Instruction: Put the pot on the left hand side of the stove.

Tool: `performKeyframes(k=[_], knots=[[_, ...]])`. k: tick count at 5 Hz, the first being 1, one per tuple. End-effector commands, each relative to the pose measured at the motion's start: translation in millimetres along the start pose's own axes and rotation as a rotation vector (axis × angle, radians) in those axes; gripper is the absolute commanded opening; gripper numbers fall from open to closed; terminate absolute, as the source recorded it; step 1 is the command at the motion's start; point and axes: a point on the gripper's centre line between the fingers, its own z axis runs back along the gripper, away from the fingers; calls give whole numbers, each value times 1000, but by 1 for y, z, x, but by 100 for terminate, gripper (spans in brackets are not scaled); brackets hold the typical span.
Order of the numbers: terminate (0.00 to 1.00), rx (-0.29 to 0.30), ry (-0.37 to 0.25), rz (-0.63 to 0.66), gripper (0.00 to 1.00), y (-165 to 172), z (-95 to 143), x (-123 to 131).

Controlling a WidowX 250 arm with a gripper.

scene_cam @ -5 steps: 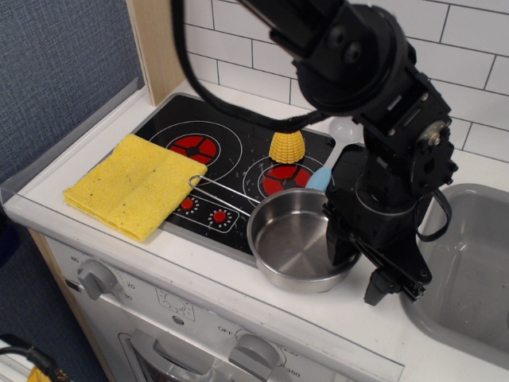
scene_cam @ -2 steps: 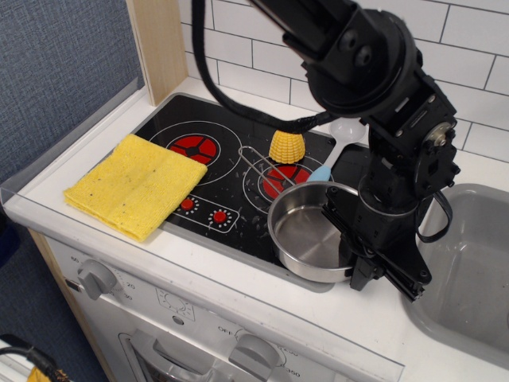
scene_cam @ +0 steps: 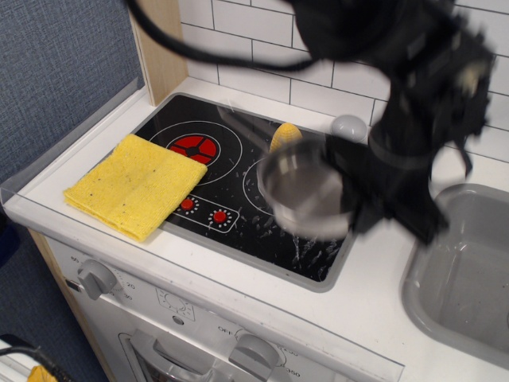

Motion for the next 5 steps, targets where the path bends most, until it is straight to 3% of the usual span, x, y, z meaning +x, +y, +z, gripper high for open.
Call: performKeyframes(k=[1,2,3,5], knots=[[0,29,-23,261,0,94,2,24],[0,19,54,396,0,139,-33,26],[0,13,105,494,0,165,-55,22],[0,52,140,559,0,192,-70,24]])
